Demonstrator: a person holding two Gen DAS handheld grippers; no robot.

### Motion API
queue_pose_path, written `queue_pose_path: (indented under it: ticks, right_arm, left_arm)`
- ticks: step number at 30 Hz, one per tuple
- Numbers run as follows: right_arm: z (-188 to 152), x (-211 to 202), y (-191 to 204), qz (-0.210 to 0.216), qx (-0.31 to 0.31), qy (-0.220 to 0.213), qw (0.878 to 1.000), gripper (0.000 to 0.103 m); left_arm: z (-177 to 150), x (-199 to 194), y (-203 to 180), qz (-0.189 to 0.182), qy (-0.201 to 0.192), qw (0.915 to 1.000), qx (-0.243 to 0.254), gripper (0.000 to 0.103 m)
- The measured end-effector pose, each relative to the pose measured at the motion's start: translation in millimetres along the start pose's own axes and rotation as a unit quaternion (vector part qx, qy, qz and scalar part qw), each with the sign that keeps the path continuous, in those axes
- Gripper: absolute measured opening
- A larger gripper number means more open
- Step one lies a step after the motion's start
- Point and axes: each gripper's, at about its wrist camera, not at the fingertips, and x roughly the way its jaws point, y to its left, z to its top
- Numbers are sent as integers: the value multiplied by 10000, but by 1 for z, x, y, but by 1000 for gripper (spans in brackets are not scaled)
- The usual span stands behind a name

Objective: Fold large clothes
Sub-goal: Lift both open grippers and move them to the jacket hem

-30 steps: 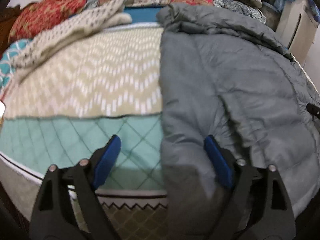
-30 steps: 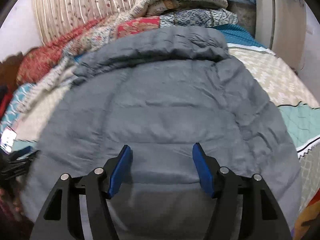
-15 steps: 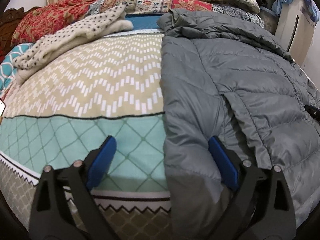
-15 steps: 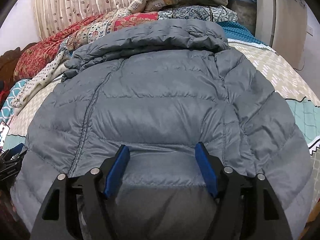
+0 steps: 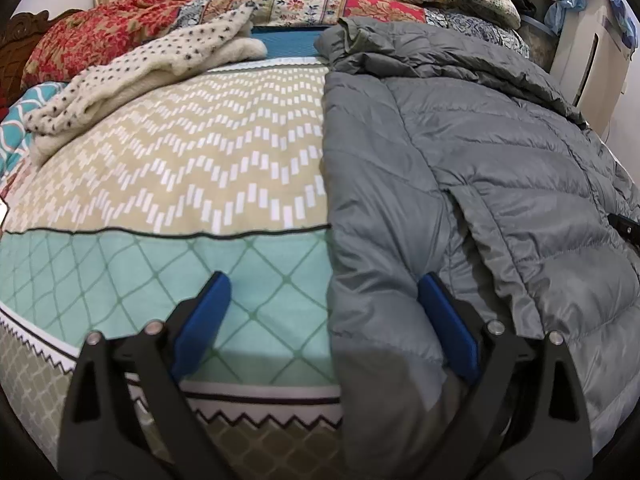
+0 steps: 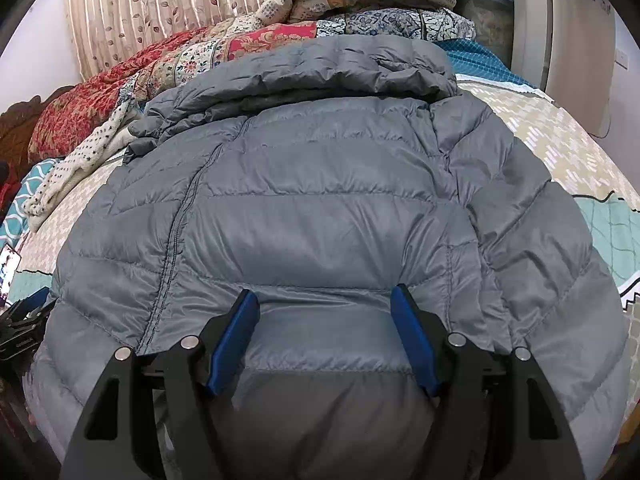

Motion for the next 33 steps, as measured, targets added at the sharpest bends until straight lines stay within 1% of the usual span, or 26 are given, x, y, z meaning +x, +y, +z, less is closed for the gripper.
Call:
queue_pose_path:
  ticks: [19,24,25,26,33]
  right_arm:
    - [-1,-1,0,-10,-1,4,10000,0]
    - [3,3,6,-13,-5,7,10000,0]
    - [2,2,6,-14,-5,8,10000,0]
    - [-6,-6,-6,-14,1,4,10000,0]
    - [-5,-6,-5,-16,-2,7,10000,0]
  left_arm:
    - [0,0,0,2,-7,10000,7,93]
    - [0,0,0,2,-8,10000,7,93]
    - [0,0,0,1,-8,10000,8,93]
    - [-1,0,0,3,-10,10000,10,93]
    - [2,2,1,11,-25,10000,15,93]
